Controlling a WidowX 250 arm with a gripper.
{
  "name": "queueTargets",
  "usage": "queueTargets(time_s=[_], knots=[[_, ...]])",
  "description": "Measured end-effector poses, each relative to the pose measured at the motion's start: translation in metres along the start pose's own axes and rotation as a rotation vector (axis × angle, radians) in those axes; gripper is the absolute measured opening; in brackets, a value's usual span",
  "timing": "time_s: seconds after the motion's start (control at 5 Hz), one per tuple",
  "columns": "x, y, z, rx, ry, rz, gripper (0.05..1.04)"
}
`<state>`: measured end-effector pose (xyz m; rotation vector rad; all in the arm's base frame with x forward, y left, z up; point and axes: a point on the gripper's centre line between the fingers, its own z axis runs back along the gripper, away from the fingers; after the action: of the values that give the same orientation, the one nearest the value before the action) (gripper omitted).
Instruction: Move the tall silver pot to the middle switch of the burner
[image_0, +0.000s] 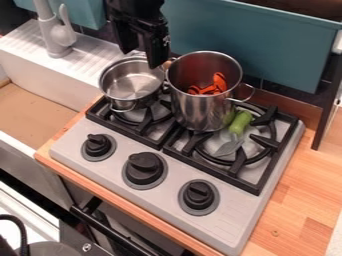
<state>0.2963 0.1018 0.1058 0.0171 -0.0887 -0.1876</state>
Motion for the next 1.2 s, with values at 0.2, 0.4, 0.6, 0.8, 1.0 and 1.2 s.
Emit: queueTargets(time_s=[0.2,0.4,0.6,0.8,1.0,1.2], knots=[[-0.003,-0.003,-0.009,-0.019,0.025,0.018,0.997],[0.003,-0.007,-0.013,-0.035,-0.019,0.268,0.997],[0.010,-0.013,-0.007,-0.046,-0.049,0.479,0.997],[0.023,-0.015,0.010,-0.075,-0.091,0.587,0.997],[0.039,-0.023,0.019,-0.077,-0.081,0.640,0.997],[0.039,-0.031,0.011,-0.053,-0.066,0.660,0.997]])
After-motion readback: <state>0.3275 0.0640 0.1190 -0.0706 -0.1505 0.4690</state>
